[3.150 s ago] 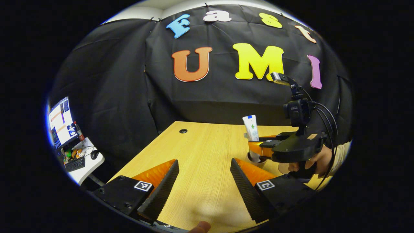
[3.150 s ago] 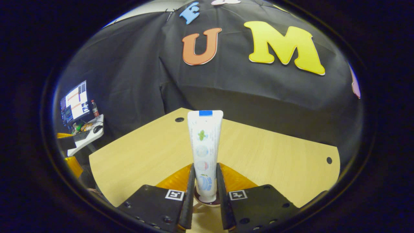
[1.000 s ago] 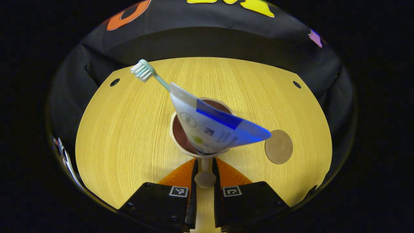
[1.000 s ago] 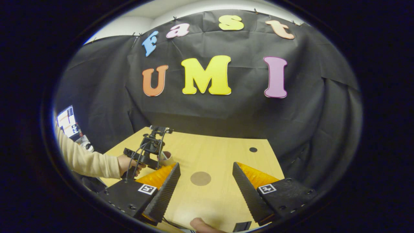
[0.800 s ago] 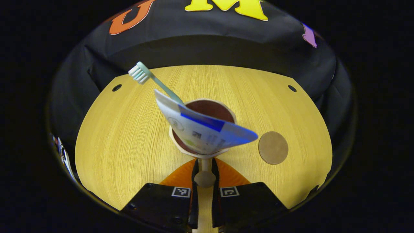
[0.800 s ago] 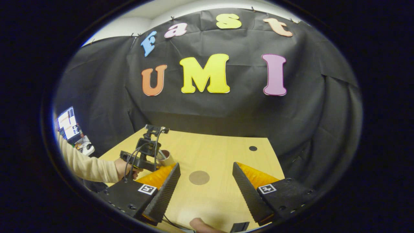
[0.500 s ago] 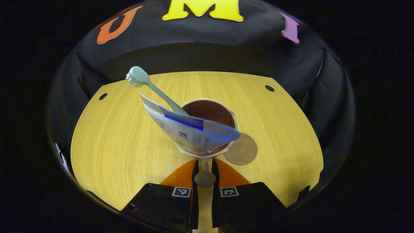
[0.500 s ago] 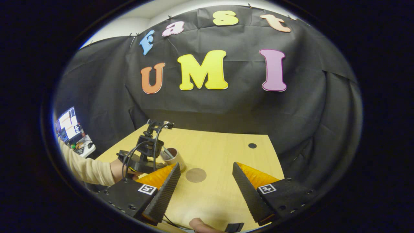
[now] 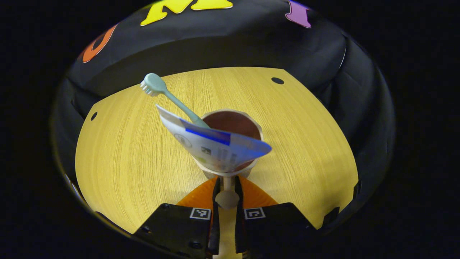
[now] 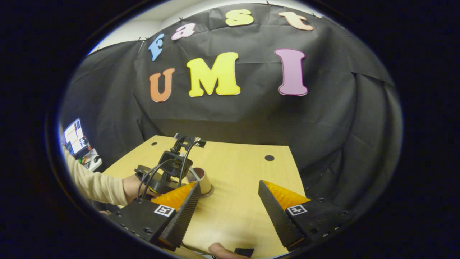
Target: Put the toothbrush and toothpaste on the desktop into the cup, then pick up the cup and place it on the coaster on the desktop.
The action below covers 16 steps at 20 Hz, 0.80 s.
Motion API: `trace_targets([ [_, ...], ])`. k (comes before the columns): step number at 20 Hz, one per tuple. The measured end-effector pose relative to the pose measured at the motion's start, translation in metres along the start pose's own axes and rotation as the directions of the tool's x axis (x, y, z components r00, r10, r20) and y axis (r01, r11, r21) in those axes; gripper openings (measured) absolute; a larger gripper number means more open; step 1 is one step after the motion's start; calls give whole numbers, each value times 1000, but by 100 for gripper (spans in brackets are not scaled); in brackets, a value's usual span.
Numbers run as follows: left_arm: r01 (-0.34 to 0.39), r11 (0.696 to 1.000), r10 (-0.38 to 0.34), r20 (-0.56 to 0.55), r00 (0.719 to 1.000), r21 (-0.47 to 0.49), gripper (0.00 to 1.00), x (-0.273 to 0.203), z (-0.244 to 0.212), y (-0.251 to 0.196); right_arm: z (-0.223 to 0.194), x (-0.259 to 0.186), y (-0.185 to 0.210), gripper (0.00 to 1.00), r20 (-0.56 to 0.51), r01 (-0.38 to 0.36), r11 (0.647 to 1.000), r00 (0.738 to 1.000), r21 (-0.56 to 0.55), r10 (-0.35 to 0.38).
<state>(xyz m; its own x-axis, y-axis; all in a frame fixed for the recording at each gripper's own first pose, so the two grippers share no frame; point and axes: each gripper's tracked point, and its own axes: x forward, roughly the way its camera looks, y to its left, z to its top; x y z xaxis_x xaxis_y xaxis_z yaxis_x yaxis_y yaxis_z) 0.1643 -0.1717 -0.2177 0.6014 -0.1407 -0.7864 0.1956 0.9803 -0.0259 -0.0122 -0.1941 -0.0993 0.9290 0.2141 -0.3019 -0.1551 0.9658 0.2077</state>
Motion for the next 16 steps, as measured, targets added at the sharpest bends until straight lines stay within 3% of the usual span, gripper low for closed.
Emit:
trace_targets([
  [5, 8, 999, -7, 35, 999, -37, 29, -20, 13, -3, -10, 3, -10, 96, -31, 16, 999, 999, 50, -15],
  [6, -5, 1000, 8, 71, 997, -30, 22, -29, 21, -1, -11, 4, -7, 96, -36, 18, 998, 999, 57, -15],
  [7, -15, 1000, 17, 115, 993, -18, 57, -39, 28, 1, -11, 6, -3, 96, -40, 18, 998, 999, 62, -15],
  [8, -29, 999, 31, 149, 988, -15, 59, -53, 34, 4, -10, 8, 1, 96, -43, 18, 998, 999, 62, -15],
  [9, -35, 999, 36, 183, 982, -8, 72, -67, 40, 7, -7, 11, 8, 96, -44, 18, 998, 999, 61, -15],
  [12, -54, 999, 53, 310, 949, -6, 90, -118, 69, 19, 7, 18, 28, 96, -15, 42, 998, 999, 49, -42],
  [13, -61, 998, 62, 351, 934, -17, 86, -136, 79, 26, 18, 21, 30, 96, 26, 78, 996, 997, 33, -78],
  [16, -55, 997, 75, 470, 880, -55, 87, -188, 115, 47, 45, 24, 63, 96, 101, 107, 994, 989, 28, -109],
])
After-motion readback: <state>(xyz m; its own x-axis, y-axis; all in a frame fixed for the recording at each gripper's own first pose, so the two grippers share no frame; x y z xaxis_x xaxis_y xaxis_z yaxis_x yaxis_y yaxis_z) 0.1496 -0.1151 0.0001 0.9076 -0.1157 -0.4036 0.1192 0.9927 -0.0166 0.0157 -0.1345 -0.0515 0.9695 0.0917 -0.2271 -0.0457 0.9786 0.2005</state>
